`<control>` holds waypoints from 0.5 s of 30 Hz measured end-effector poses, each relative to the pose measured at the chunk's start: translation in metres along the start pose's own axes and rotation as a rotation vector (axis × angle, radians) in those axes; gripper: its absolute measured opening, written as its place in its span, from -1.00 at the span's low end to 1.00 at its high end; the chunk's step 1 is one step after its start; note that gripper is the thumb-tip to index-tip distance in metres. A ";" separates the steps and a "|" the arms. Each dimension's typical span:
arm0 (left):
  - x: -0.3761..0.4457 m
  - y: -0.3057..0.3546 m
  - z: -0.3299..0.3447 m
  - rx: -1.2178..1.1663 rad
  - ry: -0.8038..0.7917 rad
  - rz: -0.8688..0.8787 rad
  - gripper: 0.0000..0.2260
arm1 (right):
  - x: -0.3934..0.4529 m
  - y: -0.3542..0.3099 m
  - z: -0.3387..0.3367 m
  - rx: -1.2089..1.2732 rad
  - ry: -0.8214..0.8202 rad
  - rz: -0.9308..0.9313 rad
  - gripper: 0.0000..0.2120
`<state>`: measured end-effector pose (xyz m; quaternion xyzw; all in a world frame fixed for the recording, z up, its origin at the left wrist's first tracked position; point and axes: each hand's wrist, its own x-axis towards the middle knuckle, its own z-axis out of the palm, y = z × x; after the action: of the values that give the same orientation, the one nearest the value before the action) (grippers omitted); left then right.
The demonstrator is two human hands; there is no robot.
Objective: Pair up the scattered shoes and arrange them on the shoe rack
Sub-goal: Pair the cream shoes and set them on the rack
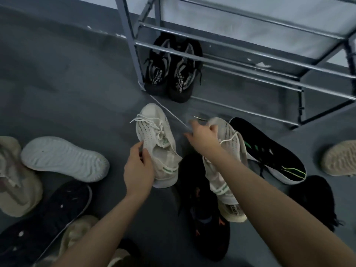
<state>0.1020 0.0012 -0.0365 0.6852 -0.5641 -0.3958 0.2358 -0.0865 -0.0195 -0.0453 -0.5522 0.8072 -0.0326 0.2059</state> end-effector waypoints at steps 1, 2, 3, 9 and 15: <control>0.000 -0.002 0.000 -0.010 0.001 -0.009 -0.73 | 0.000 -0.001 0.004 0.008 0.036 -0.030 -0.73; -0.001 -0.003 0.000 -0.017 -0.002 -0.016 -0.73 | -0.002 -0.001 0.008 0.046 0.121 -0.085 -0.79; -0.003 -0.004 0.001 -0.022 -0.007 -0.017 -0.74 | -0.007 0.001 0.011 0.103 0.231 -0.145 -0.80; -0.021 -0.006 -0.002 -0.032 -0.027 0.079 -0.75 | -0.042 0.013 -0.004 0.346 0.613 -0.185 -0.88; -0.048 0.006 0.011 -0.035 -0.095 0.209 -0.76 | -0.089 0.046 -0.016 0.422 0.558 0.032 -0.78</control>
<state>0.0865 0.0471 -0.0248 0.5990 -0.6360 -0.4108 0.2606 -0.1055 0.0760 -0.0176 -0.4546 0.8164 -0.3452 0.0876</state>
